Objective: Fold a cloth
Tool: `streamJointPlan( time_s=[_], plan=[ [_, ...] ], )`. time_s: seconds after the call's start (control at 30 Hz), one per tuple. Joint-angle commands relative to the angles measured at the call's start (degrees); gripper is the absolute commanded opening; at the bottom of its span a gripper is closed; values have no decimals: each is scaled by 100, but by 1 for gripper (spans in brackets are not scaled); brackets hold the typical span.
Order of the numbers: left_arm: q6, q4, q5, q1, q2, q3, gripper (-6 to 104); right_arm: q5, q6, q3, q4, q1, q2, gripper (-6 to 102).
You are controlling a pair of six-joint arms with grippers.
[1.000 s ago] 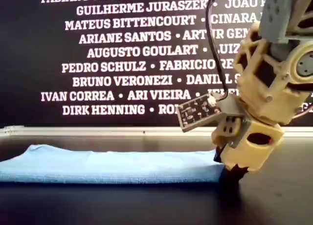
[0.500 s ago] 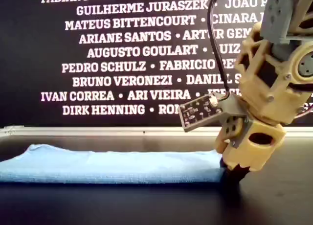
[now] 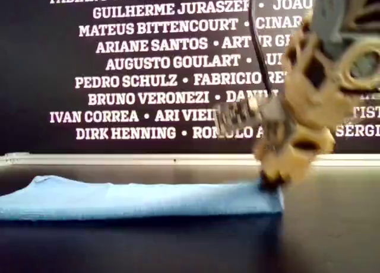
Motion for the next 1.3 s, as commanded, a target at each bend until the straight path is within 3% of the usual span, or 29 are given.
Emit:
streamJointPlan(
  time_s=[0.0,0.43,0.87,1.1,1.27],
  plan=[
    [44,-53,-26,123,105,-264,73,-35,0,-949,-88,211,527,-1],
    [44,-53,-26,132,105,-352,74,53,0,-3217,-88,2180,-984,-1],
    [44,-53,-35,149,105,-352,73,53,0,-6820,-79,3138,-3639,-1],
    [44,-62,-26,694,105,-378,74,53,0,-8174,-79,3691,-4562,-1],
    [35,-62,-26,747,105,-378,74,53,0,-8956,-79,4025,-5353,-1]
  ],
)
